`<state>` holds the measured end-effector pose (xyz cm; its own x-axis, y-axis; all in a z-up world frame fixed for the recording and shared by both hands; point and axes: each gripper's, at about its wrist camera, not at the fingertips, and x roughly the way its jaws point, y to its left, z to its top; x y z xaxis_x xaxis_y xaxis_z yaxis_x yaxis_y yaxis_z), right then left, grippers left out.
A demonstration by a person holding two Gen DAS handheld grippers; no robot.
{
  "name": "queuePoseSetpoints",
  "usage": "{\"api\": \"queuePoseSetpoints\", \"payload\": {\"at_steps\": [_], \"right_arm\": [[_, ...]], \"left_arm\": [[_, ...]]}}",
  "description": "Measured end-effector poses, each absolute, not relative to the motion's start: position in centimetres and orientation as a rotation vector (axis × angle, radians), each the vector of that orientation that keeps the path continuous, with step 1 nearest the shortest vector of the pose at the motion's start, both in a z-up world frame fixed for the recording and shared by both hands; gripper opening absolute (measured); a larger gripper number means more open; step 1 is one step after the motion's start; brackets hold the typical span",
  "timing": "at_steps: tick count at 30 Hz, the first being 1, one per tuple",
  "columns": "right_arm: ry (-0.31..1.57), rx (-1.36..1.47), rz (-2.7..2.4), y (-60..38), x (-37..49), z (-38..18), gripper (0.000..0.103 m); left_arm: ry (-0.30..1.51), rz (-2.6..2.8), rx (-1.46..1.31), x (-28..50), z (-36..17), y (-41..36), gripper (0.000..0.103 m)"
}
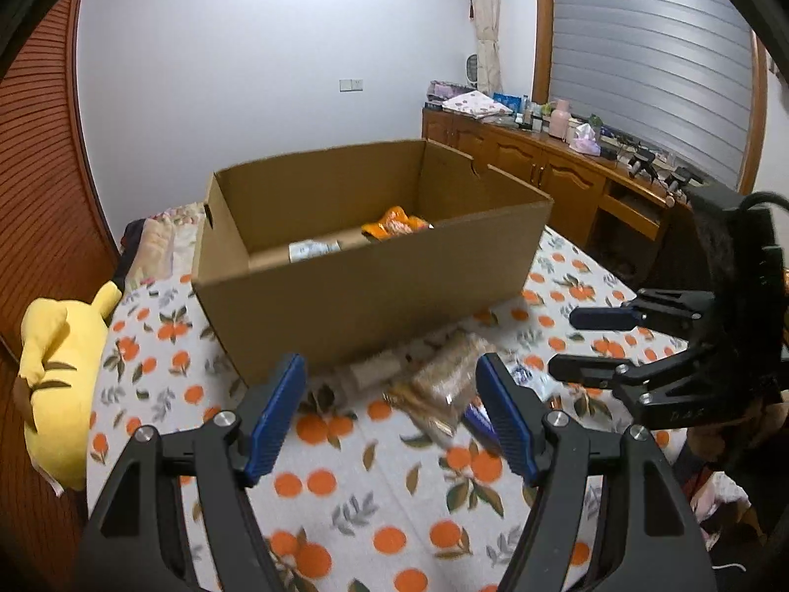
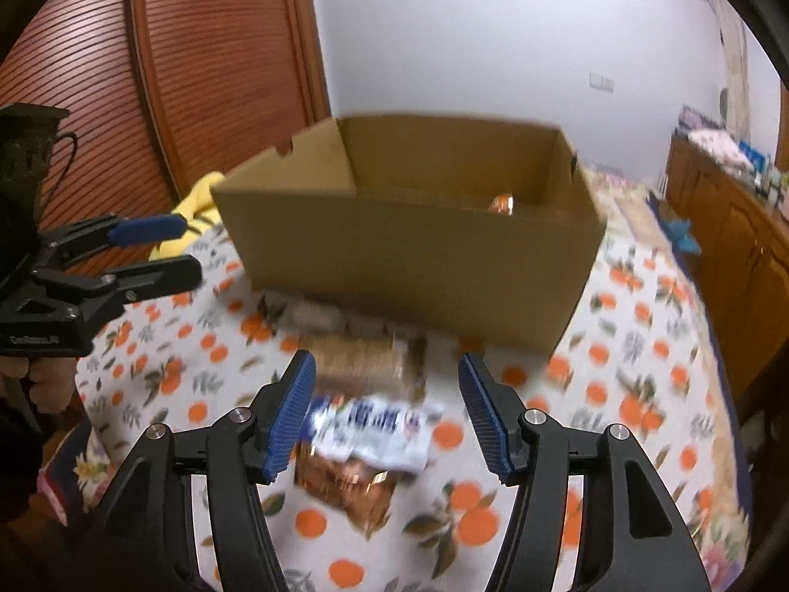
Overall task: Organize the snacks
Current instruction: 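Move the right gripper to the brown wrapped snack while the left gripper approaches the clear biscuit pack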
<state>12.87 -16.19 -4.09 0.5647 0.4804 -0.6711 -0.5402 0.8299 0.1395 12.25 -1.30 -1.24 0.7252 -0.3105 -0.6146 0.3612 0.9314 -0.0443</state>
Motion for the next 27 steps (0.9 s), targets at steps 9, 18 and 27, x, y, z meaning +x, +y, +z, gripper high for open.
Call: {"api": "queuePoseSetpoints", "payload": {"at_steps": [9, 18, 27], "right_arm": [[0.849, -0.051, 0.581, -16.0, 11.4, -7.8, 0.062], [0.877, -0.06, 0.559, -15.5, 10.9, -9.4, 0.062], [0.882, -0.07, 0.55, -15.1, 10.7, -10.7, 0.063]], "left_arm": [[0.687, -0.369, 0.088, 10.4, -3.0, -0.7, 0.072], [0.735, -0.36, 0.067, 10.1, -5.2, -0.1, 0.072], [0.745, -0.358, 0.058, 11.1, -5.7, -0.3, 0.072]]}}
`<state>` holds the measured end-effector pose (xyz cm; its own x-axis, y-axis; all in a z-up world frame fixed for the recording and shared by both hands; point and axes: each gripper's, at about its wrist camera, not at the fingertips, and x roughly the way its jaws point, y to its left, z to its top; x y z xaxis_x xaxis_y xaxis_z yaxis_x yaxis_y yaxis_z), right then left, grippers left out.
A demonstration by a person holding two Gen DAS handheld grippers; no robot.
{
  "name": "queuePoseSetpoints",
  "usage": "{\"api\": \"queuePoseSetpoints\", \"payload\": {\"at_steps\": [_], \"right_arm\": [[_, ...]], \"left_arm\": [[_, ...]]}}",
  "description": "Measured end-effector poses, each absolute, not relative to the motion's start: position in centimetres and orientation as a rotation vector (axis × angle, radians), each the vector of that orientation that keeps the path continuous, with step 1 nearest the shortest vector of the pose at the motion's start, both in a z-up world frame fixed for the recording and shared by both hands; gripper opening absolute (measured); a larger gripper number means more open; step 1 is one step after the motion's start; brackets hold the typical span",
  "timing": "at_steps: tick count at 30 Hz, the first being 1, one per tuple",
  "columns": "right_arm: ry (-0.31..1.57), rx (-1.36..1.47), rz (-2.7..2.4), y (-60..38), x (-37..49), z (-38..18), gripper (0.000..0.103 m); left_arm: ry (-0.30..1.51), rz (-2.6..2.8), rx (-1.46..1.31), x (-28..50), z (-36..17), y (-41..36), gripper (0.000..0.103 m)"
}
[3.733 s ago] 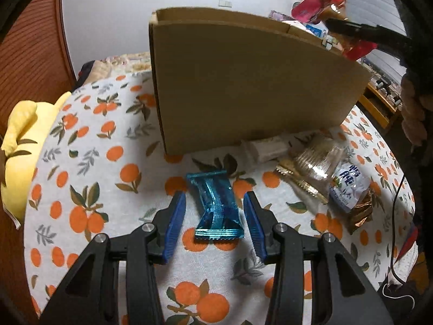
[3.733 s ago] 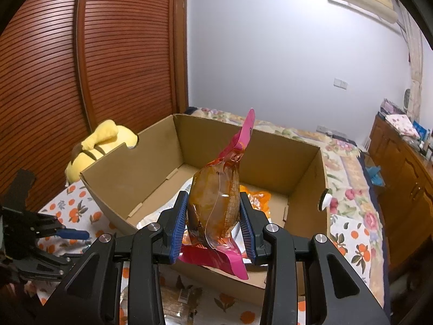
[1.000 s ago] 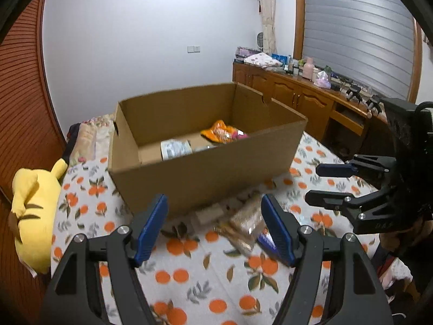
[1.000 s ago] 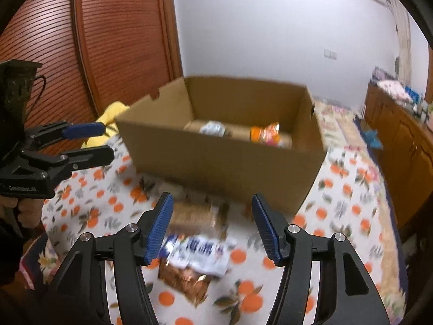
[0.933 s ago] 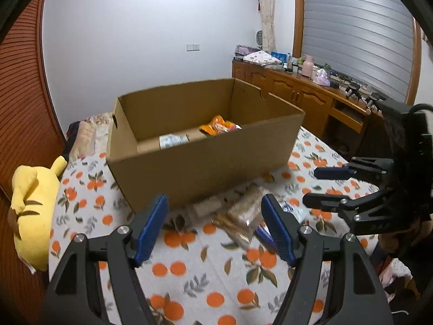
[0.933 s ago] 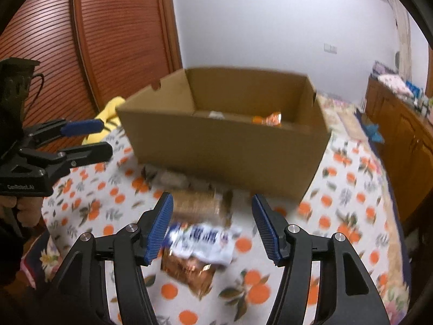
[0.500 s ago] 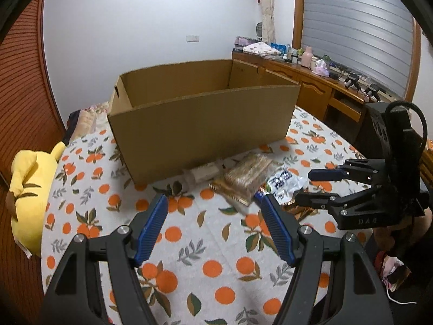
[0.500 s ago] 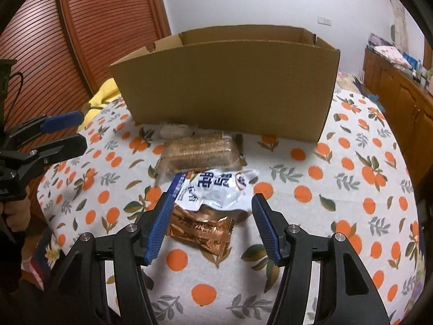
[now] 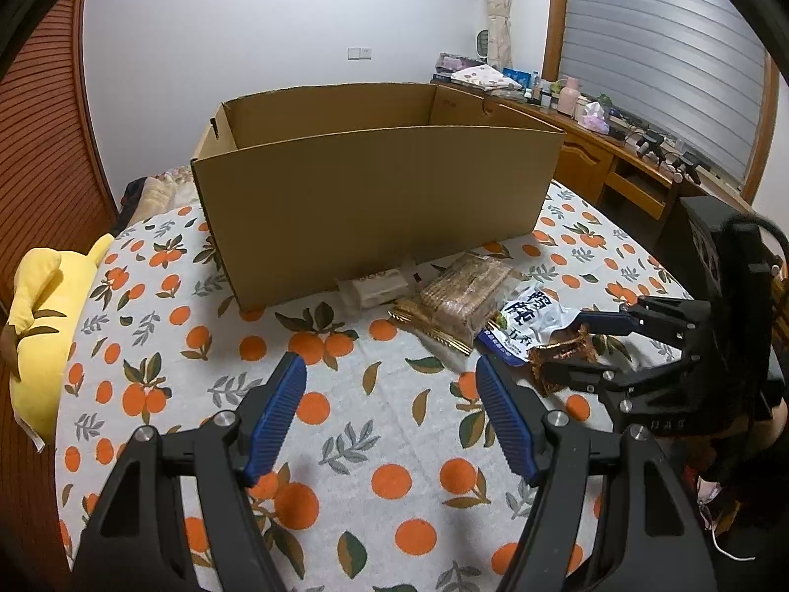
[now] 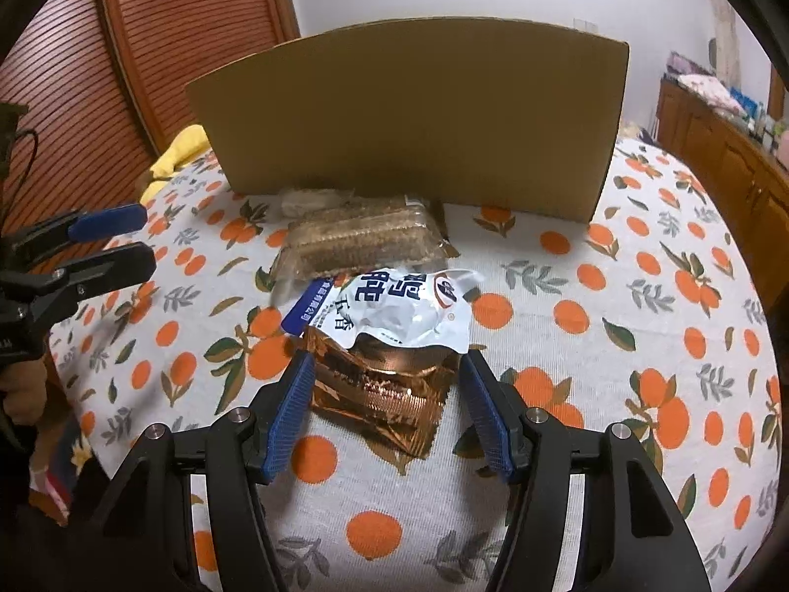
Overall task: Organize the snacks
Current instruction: 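Move the right gripper to the brown wrapped snack while the left gripper approaches the clear biscuit pack, then close the right gripper on the brown snack while the left gripper grasps the biscuit pack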
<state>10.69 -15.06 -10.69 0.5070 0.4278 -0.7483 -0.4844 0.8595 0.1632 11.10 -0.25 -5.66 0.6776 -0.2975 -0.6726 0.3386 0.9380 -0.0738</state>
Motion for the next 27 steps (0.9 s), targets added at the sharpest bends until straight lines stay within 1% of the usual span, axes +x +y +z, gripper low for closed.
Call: {"api": "queuePoseSetpoints", "payload": {"at_steps": [1, 2, 3, 7, 8, 9, 10, 12, 20, 22, 27], "right_arm": [[0.878, -0.075, 0.55, -15.0, 10.6, -10.7, 0.063], [0.87, -0.091, 0.546, -14.8, 10.5, -10.8, 0.06], [0.86, -0.112, 0.54, -14.6, 10.3, -10.8, 0.055], [0.843, -0.118, 0.547, -14.9, 9.6, -10.8, 0.038], [0.842, -0.111, 0.553, -15.0, 9.6, -10.8, 0.03], [0.844, -0.1, 0.562, -15.3, 9.5, -10.8, 0.025], [0.845, -0.1, 0.562, -15.4, 9.4, -10.8, 0.025], [0.84, -0.104, 0.559, -15.7, 9.2, -10.8, 0.019], [0.835, -0.083, 0.536, -17.1, 8.8, -10.6, 0.018], [0.839, -0.073, 0.537, -17.3, 8.8, -10.6, 0.022], [0.839, -0.077, 0.538, -17.3, 8.8, -10.5, 0.029]], "left_arm": [[0.747, -0.358, 0.057, 11.3, -5.7, -0.3, 0.072], [0.75, -0.36, 0.055, 11.5, -5.8, -0.4, 0.072], [0.752, -0.364, 0.053, 11.8, -5.9, -0.5, 0.072], [0.755, -0.38, 0.063, 12.9, -6.2, -1.3, 0.072], [0.753, -0.387, 0.065, 13.2, -6.3, -1.7, 0.072], [0.753, -0.395, 0.067, 13.6, -6.4, -2.0, 0.072], [0.755, -0.405, 0.068, 13.9, -6.5, -2.3, 0.072], [0.765, -0.421, 0.071, 14.8, -6.7, -3.0, 0.07], [0.804, -0.512, 0.122, 17.8, -7.2, -5.9, 0.061], [0.816, -0.531, 0.143, 18.3, -7.4, -6.6, 0.059], [0.836, -0.549, 0.193, 19.0, -7.8, -7.7, 0.059]]}}
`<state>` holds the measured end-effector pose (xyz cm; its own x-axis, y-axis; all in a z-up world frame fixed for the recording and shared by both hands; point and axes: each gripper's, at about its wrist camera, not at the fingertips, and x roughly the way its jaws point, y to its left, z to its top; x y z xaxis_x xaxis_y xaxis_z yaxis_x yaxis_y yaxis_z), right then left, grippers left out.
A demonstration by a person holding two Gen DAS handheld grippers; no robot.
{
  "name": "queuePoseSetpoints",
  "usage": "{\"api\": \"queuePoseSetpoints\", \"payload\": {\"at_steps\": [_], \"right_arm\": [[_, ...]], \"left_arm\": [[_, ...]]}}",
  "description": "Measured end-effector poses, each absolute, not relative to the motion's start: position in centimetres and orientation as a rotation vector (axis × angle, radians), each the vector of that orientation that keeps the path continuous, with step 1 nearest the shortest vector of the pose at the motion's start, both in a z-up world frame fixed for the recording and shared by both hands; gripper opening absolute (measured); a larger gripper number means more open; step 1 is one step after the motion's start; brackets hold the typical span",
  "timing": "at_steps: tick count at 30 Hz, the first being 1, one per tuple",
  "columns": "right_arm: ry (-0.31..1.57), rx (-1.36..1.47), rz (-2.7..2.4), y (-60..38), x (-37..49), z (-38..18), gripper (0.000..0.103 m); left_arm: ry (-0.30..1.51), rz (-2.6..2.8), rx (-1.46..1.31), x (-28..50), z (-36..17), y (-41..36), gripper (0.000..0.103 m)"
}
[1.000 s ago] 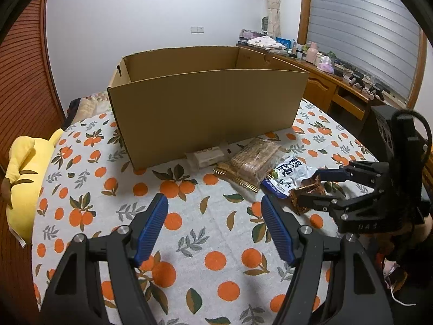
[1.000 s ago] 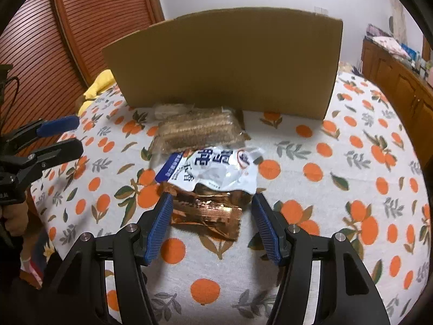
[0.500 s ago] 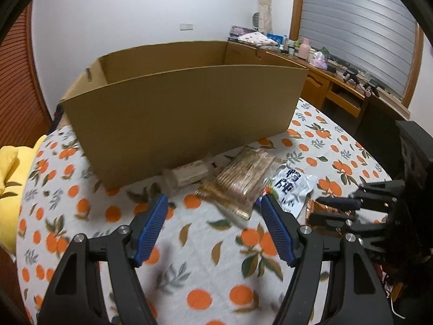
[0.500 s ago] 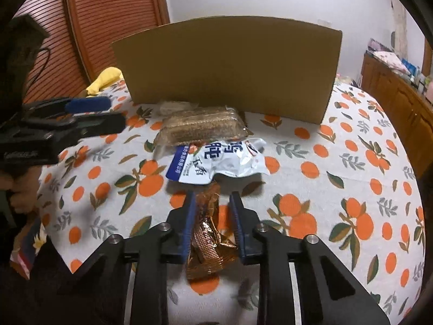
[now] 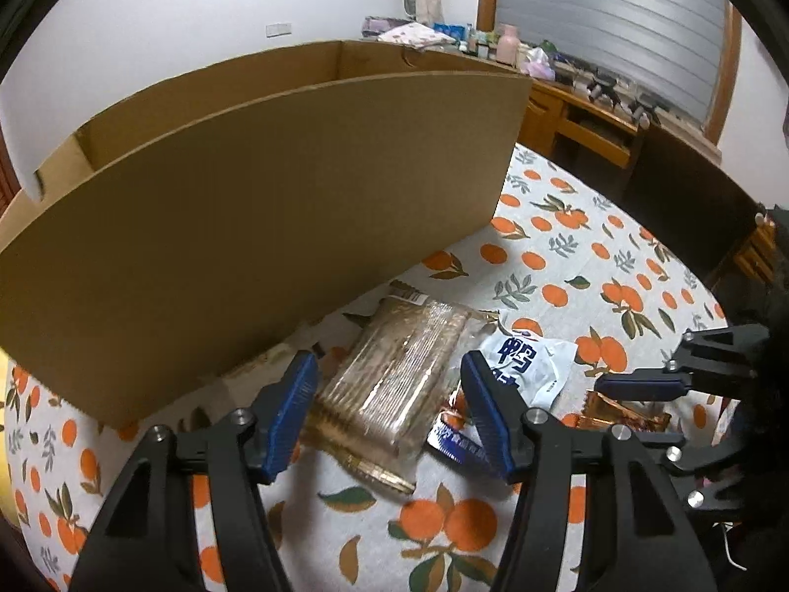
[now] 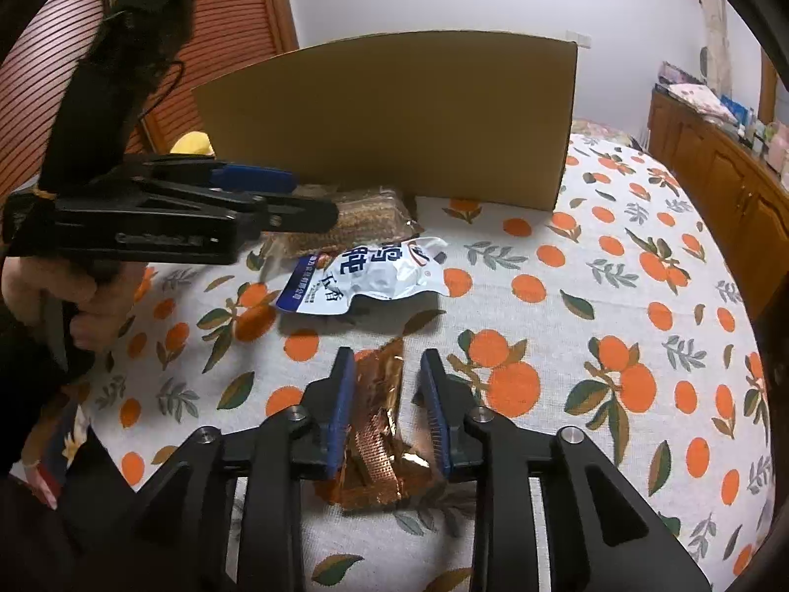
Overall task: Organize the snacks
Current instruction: 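Close the right gripper on the brown snack while the left gripper grasps the biscuit pack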
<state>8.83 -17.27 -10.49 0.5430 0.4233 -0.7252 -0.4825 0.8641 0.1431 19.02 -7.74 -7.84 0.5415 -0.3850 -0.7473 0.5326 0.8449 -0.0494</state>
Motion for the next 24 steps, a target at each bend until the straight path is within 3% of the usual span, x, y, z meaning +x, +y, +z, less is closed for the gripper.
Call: {"api": "queuePoseSetpoints", "payload": {"at_steps": [9, 20, 24], "right_arm": [[0.841, -0.102, 0.569, -17.6, 8.0, -10.0, 0.038], [0.851, -0.127, 0.564, -17.7, 7.8, -10.4, 0.039], [0.849, -0.153, 0.56, -17.4, 7.6, -10.6, 0.039]], "left_arm": [[0.867, -0.547, 0.246, 20.4, -8.6, -8.9, 0.062], [0.88, -0.56, 0.22, 21.0, -8.8, -8.3, 0.066], [0.888, -0.573, 0.207, 20.8, -8.7, -7.9, 0.058]]}}
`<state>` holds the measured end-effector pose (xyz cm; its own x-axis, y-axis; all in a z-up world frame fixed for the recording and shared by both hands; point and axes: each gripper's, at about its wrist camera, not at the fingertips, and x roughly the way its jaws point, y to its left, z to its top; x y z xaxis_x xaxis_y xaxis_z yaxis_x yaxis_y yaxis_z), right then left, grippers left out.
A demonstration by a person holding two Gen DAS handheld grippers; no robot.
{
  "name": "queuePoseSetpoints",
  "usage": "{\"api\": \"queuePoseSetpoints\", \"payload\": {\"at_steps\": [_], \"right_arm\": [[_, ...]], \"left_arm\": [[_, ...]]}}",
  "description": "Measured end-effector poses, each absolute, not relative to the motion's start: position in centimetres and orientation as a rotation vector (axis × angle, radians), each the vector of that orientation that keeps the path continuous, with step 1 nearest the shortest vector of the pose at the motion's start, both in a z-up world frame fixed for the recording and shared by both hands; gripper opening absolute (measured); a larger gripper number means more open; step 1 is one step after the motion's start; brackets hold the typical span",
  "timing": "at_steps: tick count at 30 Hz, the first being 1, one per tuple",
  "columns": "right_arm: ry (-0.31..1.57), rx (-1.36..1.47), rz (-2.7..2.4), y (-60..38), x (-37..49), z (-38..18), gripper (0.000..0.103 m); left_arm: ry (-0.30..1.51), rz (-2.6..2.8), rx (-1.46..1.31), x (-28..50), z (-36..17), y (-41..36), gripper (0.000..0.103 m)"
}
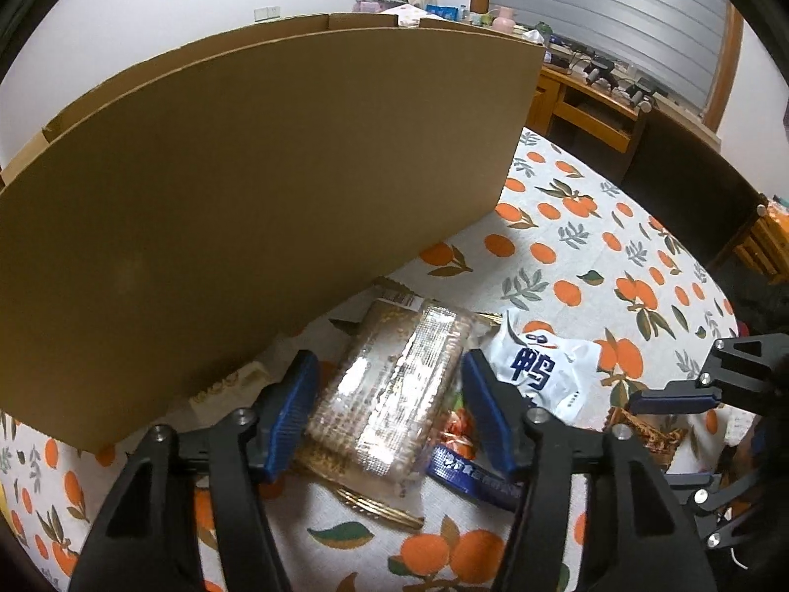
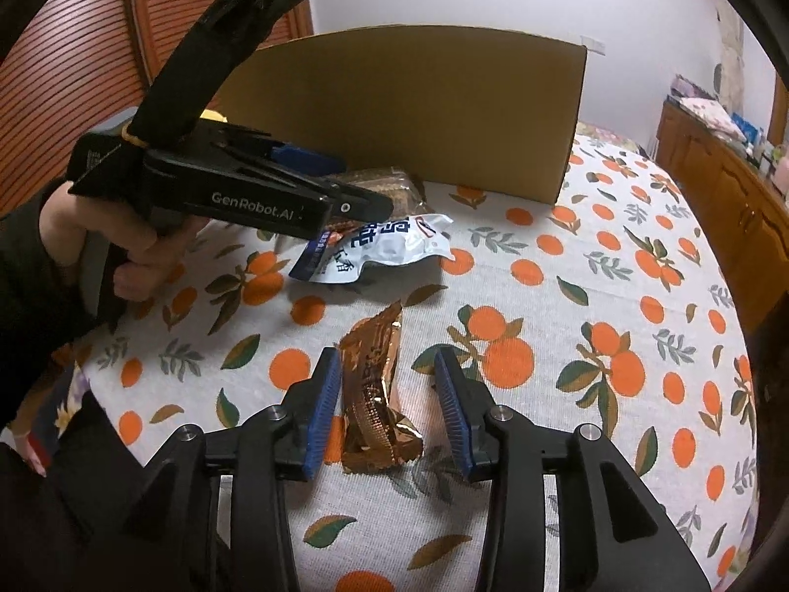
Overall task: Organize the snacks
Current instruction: 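Close the right gripper on the brown snack while the left gripper grasps the biscuit pack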
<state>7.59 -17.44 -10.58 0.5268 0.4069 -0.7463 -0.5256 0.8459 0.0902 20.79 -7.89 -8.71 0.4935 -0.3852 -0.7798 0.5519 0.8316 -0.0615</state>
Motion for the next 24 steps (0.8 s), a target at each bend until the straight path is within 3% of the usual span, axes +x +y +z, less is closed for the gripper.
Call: {"api": "queuePoseSetpoints", "payload": {"at_steps": [7, 16, 20, 24], "right_arm": [[0.833, -0.207, 0.548, -16.9, 7.2, -10.7, 0.039], [0.814, -0.21, 0.546, -16.9, 7.0, -10.8, 0.04], [0.812, -0.202, 0.542, -17.1, 7.1, -10.7, 0.022], [0.812, -0.198, 0.533, -17.1, 7.0, -10.7, 0.019]], "left_arm": [[0.878, -0.561, 0.218, 19.7, -8.5, -7.3, 0.046], [0.863, -0.548, 0.215, 18.8, -8.1, -7.2, 0.041], [0.852, -0.547, 0.204, 18.6, -7.6, -6.9, 0.041], [0.84, -0.549, 0.192, 18.3, -7.2, -6.8, 0.041]]}}
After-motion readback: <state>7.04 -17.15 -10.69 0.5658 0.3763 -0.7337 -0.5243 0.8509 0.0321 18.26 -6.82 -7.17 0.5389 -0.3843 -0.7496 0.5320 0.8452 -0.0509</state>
